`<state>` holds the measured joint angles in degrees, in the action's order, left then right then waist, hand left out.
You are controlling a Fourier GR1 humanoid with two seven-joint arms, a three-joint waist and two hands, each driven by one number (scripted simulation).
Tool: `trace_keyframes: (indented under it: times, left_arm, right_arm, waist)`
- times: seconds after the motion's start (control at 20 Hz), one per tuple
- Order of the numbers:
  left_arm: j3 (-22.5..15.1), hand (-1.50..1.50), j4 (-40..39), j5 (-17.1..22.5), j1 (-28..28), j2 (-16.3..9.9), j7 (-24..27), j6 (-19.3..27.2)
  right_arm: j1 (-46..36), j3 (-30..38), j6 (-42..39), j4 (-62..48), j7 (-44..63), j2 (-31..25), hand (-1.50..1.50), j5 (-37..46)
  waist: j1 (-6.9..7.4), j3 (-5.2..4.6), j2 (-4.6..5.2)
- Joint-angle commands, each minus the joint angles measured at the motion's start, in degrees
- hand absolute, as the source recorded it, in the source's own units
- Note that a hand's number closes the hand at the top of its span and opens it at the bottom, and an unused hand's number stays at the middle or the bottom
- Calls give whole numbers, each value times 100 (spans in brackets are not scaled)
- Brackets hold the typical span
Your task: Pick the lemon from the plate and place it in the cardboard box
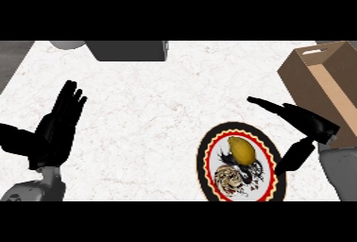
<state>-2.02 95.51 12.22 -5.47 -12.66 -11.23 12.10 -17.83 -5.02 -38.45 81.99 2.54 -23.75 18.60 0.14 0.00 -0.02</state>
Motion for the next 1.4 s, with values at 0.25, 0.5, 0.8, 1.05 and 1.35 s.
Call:
trace_keyframes:
  times: [0.25,0.5,0.8,1.05,1.35]
  left_arm:
    - [62,0,-232,-311,85,378,297,-157]
    - [424,0,74,-141,9,154,-125,-415]
    - [579,0,-82,-192,-80,219,-112,-559]
    - [479,0,215,-400,-76,383,-327,-376]
    - [748,0,-87,-114,2,232,-91,-880]
  right_arm:
    - [381,-86,75,226,-64,482,-150,522]
    - [15,-51,336,-480,-425,507,-150,1126]
    - [265,-77,359,-413,-602,611,-150,1420]
    - [-115,-52,284,-812,-577,896,-150,1491]
    - [-86,-324,680,-1111,-469,1302,-150,1942]
  waist:
    - [-14,0,0]
    - [3,1,2]
    - [-6,0,0]
    - [3,1,0]
    - [11,0,1]
